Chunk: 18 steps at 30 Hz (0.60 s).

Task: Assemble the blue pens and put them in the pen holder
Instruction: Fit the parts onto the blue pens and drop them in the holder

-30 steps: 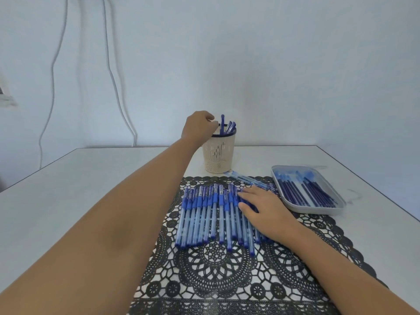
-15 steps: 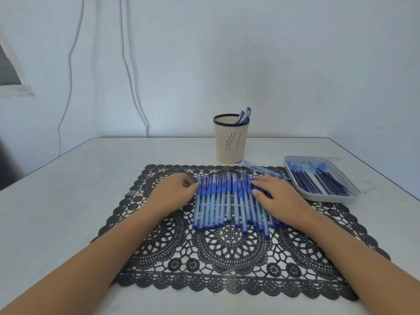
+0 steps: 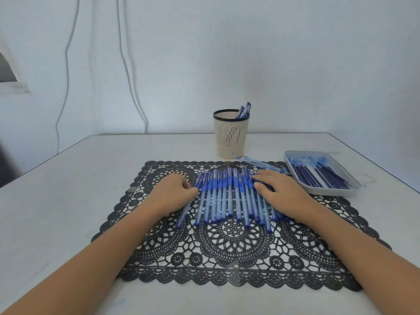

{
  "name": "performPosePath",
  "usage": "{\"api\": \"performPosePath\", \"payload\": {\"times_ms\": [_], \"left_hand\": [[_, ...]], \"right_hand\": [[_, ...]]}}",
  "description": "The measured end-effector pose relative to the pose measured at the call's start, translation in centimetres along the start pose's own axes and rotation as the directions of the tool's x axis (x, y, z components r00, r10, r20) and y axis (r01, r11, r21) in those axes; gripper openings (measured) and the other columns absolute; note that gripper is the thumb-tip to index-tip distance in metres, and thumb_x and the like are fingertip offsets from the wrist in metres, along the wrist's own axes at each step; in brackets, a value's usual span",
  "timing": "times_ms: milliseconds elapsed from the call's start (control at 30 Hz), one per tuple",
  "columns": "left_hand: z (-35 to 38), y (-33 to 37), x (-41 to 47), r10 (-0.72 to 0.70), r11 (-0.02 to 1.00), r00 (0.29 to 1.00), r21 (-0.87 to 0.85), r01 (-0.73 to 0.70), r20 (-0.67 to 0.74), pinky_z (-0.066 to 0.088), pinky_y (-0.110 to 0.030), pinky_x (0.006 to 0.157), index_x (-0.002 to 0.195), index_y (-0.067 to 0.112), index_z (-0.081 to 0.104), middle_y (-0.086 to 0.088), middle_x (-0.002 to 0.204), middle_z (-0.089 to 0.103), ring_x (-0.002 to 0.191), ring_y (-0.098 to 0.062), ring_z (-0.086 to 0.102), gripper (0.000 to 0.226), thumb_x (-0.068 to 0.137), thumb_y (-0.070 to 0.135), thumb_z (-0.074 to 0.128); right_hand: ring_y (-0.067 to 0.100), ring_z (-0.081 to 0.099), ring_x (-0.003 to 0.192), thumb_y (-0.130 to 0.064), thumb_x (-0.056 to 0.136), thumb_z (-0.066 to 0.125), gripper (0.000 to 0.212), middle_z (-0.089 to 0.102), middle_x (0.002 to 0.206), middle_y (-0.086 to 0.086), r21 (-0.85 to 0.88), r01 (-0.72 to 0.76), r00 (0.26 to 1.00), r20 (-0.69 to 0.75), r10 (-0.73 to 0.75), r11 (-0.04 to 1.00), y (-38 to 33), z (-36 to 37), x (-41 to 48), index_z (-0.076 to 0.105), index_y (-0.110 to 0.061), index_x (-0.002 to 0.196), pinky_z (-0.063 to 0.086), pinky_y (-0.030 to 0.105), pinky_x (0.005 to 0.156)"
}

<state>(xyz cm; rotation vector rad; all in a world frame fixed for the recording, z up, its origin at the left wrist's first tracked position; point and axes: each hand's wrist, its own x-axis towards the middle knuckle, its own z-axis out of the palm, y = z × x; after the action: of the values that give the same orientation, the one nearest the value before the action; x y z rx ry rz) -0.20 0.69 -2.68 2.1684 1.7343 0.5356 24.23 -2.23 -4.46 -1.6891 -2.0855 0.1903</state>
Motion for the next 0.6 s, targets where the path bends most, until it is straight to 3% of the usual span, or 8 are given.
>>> {"api": "performPosePath", "payload": {"times_ms": [100, 200, 333, 467, 533, 600], "left_hand": [[0.1, -0.1, -0.1, -0.016, 1.0, 0.997, -0.028, 0.014, -0.076, 0.032, -0.02, 0.049, 0.073, 0.009, 0.059, -0.004, 0.067, 0.052, 0.059, -0.017, 0.042, 0.024, 0.086, 0.028, 0.054], [-0.2, -0.1, -0.4, 0.025, 0.993, 0.979, -0.107, -0.047, -0.203, 0.038, -0.019, 0.057, 0.08, 0.014, 0.059, 0.006, 0.075, 0.06, 0.067, -0.008, 0.053, 0.018, 0.087, 0.03, 0.055], [-0.7, 1.0, -1.3, 0.227, 0.96, 0.95, -0.115, -0.256, -0.215, 0.044, -0.012, 0.068, 0.094, 0.021, 0.056, 0.012, 0.088, 0.061, 0.081, -0.002, 0.058, 0.009, 0.09, 0.029, 0.055], [0.0, 1.9, -2.1, 0.488, 0.871, 0.856, 0.037, -0.49, -0.172, 0.039, -0.003, 0.076, 0.118, 0.016, 0.055, 0.008, 0.104, 0.06, 0.087, 0.001, 0.052, 0.026, 0.093, 0.024, 0.051], [0.3, 1.9, -2.2, 0.58, 0.814, 0.795, 0.086, -0.575, -0.177, 0.037, -0.002, 0.076, 0.119, 0.013, 0.057, 0.005, 0.108, 0.061, 0.087, 0.0, 0.052, 0.028, 0.093, 0.022, 0.051], [0.5, 2.0, -2.4, 0.628, 0.777, 0.76, 0.103, -0.621, -0.166, 0.038, -0.007, 0.076, 0.116, 0.012, 0.059, 0.004, 0.104, 0.062, 0.083, -0.003, 0.054, 0.026, 0.093, 0.021, 0.052]], "right_hand": [[0.006, 0.038, 0.128, -0.029, 0.098, 0.039, 0.036, 0.047, 0.139, -0.006, 0.044, 0.01, 0.999, -0.049, -0.008, 0.999, 0.0, -0.2, -0.2, 0.052, -0.02, 0.131, 0.021, 0.012, 0.097], [0.004, 0.044, 0.119, -0.026, 0.098, 0.041, 0.033, 0.054, 0.132, -0.004, 0.097, 0.032, 0.989, -0.144, -0.018, 0.995, -0.3, -0.5, -0.3, 0.058, -0.017, 0.125, 0.022, 0.01, 0.093], [-0.002, 0.043, 0.106, -0.022, 0.096, 0.046, 0.032, 0.057, 0.125, -0.003, 0.136, 0.117, 0.958, -0.275, -0.076, 0.984, -0.9, -0.8, -0.4, 0.056, -0.017, 0.126, 0.027, 0.012, 0.093], [-0.003, 0.041, 0.115, -0.03, 0.094, 0.049, 0.042, 0.051, 0.13, -0.007, 0.06, 0.288, 0.922, -0.288, -0.259, 0.956, -2.9, -1.3, -1.1, 0.045, -0.022, 0.135, 0.023, 0.006, 0.096], [0.004, 0.047, 0.114, -0.037, 0.091, 0.047, 0.044, 0.055, 0.125, -0.005, -0.051, 0.364, 0.896, -0.253, -0.365, 0.93, -4.0, -1.1, -1.5, 0.049, -0.02, 0.131, 0.032, 0.015, 0.096], [0.014, 0.057, 0.1, -0.04, 0.089, 0.043, 0.043, 0.062, 0.11, -0.001, -0.173, 0.401, 0.873, -0.224, -0.432, 0.9, -4.6, -0.8, -1.8, 0.058, -0.015, 0.119, 0.047, 0.028, 0.086]]}}
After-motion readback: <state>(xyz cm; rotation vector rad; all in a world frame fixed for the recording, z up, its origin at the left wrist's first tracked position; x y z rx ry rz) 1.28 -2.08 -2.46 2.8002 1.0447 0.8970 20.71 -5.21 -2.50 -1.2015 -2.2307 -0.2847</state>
